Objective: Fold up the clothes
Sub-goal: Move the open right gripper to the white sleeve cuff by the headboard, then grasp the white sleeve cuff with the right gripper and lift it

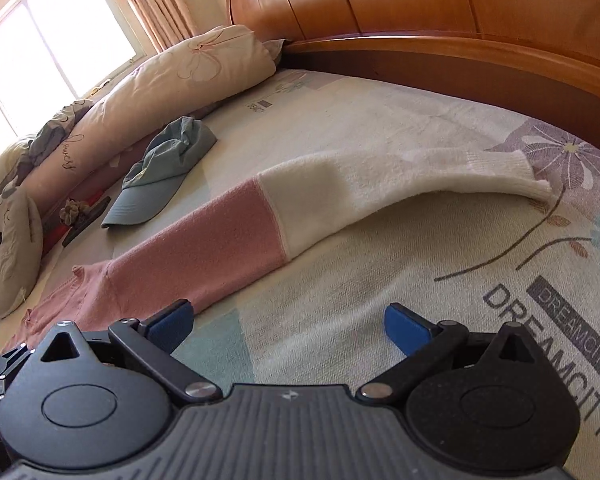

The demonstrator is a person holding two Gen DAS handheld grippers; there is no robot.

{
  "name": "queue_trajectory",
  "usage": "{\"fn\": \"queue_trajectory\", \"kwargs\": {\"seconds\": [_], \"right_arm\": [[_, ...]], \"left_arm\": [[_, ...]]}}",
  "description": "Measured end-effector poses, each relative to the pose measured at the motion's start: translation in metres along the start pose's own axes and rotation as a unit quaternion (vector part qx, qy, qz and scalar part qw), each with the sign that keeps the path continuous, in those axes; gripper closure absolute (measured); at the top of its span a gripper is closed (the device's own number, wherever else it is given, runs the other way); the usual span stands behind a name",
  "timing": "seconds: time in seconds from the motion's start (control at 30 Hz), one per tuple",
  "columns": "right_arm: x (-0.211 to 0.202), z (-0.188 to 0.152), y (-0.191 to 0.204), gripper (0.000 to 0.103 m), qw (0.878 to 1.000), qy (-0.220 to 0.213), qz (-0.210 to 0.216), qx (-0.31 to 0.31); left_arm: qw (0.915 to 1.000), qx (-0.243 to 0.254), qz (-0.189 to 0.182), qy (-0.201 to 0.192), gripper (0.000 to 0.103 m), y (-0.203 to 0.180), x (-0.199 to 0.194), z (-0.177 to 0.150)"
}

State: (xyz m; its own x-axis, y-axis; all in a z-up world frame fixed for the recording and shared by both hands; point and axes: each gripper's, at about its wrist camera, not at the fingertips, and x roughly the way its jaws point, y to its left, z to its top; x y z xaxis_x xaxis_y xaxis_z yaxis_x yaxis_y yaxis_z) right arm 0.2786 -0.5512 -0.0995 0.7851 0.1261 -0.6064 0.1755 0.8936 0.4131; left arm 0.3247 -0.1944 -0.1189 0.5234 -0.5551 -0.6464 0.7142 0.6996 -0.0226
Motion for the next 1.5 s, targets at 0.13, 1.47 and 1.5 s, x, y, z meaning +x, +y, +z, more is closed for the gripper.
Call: {"fn": "queue_trajectory", "kwargs": {"seconds": [0.13,1.47,1.5], "right_arm": [[0.030,0.017,0.001,0.000,1.000,-0.025,-0.006,-0.010],[0.037,0.042,-0.065,0.000,0.987,-0.102,0.029,0.120],[0.039,0.046,-0.067,0.000,0.987,-0.104,0.027,0.117]], "left_arm": [[0.9999,-0.002,-0.011,-0.006,0.001,0.003,-0.001,-0.001],[0.9998,-0.002,-0.017,-0.010,0.001,0.004,-0.002,-0.002],[0.9998,-0.002,-0.017,-0.010,0.001,0.003,-0.002,-0.002]]}}
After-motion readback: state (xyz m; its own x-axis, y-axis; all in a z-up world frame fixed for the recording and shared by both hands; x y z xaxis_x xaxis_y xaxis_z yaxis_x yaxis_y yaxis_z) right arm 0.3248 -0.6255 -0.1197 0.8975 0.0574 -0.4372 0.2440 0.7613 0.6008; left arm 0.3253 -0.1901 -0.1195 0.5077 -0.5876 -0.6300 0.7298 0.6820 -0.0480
